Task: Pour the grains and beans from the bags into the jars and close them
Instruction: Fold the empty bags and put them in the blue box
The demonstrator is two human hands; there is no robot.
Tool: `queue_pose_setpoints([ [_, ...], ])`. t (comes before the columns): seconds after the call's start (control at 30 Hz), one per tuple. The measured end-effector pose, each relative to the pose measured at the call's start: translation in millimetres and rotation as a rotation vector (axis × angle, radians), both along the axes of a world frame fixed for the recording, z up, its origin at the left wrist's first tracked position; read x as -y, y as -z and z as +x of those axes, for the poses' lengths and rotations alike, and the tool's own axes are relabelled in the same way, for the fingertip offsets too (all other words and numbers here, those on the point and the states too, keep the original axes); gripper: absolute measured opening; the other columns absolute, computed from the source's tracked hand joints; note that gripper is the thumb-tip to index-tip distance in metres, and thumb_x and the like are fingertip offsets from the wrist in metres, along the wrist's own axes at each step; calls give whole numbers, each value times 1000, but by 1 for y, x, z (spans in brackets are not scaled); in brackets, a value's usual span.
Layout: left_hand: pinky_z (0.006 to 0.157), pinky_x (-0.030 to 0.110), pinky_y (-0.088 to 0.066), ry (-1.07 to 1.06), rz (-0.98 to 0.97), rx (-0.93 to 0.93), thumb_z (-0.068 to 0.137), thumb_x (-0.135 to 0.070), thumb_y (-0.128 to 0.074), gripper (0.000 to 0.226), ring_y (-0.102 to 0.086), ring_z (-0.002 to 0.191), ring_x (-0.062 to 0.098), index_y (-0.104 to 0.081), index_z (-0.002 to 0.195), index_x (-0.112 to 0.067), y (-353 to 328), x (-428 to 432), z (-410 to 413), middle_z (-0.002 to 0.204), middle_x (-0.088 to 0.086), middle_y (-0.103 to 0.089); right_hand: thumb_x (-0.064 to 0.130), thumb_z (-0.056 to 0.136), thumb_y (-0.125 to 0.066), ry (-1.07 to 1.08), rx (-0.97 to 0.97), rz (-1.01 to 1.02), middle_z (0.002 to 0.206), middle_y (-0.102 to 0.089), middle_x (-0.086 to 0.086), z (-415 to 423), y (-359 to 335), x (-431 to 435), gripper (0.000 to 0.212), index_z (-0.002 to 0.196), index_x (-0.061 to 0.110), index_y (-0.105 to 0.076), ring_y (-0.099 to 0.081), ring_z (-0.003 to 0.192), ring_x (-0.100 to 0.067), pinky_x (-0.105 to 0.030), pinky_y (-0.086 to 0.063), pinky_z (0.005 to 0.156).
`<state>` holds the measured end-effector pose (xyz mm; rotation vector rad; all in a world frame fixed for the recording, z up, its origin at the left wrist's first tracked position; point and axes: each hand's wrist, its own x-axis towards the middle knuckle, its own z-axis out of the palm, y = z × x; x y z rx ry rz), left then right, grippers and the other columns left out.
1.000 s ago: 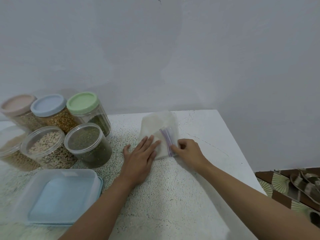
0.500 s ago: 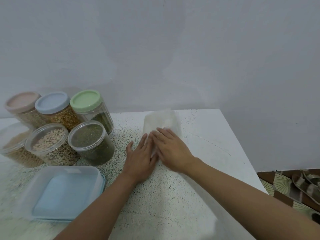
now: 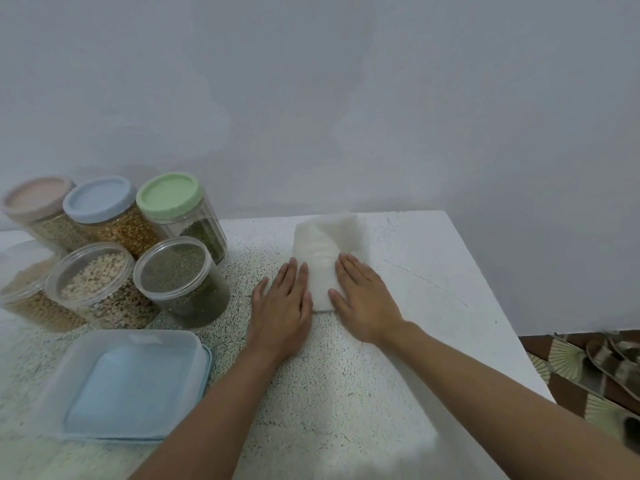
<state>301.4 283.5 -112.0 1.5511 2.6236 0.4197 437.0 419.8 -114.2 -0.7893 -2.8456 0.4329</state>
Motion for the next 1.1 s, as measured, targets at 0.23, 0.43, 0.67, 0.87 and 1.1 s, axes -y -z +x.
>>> queue_pose_setpoints([
  [0.23,126,36,5,-20,5,34,101,-54,-9,69,1,155,3,-2,163,-26,6,3,0,171,-10,-4,66,100,-39,-189,-57,-151,170,2,9,27,-6,-20,78,162,24,-18,12,153,1,-26,1,126],
  [0.43,126,37,0,-37,64,55,99,-58,-11,71,-7,154,2,-11,163,-27,5,2,2,170,-10,-12,72,99,-23,-249,-56,-11,160,-40,-2,24,-17,-38,75,146,22,-54,-31,150,-15,-38,-30,121],
  [0.67,125,44,1,104,96,63,105,-57,-12,60,11,154,-1,0,161,-40,5,6,-1,167,-22,-2,25,91,-68,-190,-453,-41,133,-62,1,23,6,-47,20,110,16,-68,-53,126,-16,-42,-45,102],
  [0.87,125,48,2,116,12,17,103,-60,-4,58,2,154,-3,-11,160,-45,5,3,-1,165,-27,-7,14,94,-65,-327,-517,270,119,-67,-7,21,14,-45,10,99,10,-72,-57,122,-28,-40,-44,102],
  [1.1,123,36,-1,90,126,115,101,-58,-17,61,-17,149,4,-32,157,-39,3,7,-1,161,-26,-27,34,96,-61,-183,-328,337,125,-63,-6,24,3,-36,38,121,5,-68,-54,123,-26,-42,-39,113],
])
